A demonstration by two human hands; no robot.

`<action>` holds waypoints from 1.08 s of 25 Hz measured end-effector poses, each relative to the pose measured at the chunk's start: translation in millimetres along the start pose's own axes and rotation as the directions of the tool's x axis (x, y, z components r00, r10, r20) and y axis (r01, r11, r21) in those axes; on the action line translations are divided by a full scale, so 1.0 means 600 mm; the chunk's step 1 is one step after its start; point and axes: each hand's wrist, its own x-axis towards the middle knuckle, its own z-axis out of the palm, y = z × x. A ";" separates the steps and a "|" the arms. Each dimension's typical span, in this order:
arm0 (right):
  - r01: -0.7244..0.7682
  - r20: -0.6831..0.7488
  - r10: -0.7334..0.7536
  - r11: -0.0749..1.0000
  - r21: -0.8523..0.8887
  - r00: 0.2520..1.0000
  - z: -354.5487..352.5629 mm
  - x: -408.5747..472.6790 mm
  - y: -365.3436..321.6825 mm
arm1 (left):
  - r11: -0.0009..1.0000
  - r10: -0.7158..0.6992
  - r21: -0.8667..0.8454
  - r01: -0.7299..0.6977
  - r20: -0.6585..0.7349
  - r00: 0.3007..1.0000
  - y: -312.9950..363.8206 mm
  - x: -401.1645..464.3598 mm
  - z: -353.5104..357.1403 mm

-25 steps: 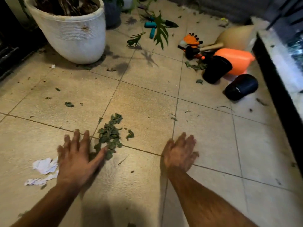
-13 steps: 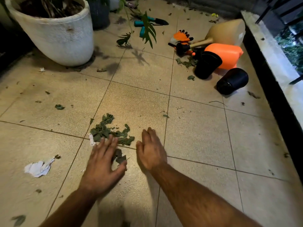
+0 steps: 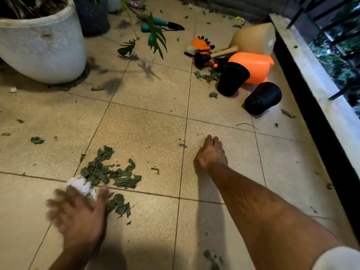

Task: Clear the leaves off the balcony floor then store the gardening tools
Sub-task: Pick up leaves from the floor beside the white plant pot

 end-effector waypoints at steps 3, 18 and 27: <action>0.067 0.017 -0.068 0.997 0.024 0.998 -0.014 0.044 -0.015 | 0.958 0.286 -0.011 -0.286 0.072 0.955 0.061 -0.004 0.039; -0.089 -0.253 0.135 0.979 0.185 0.958 -0.051 0.173 0.125 | 0.794 0.558 0.319 -0.517 -0.046 0.828 0.097 0.068 0.101; -0.009 -0.109 0.001 0.997 -0.072 0.994 -0.067 0.177 0.125 | 0.806 0.478 0.416 -0.421 -0.038 0.878 0.080 0.090 0.069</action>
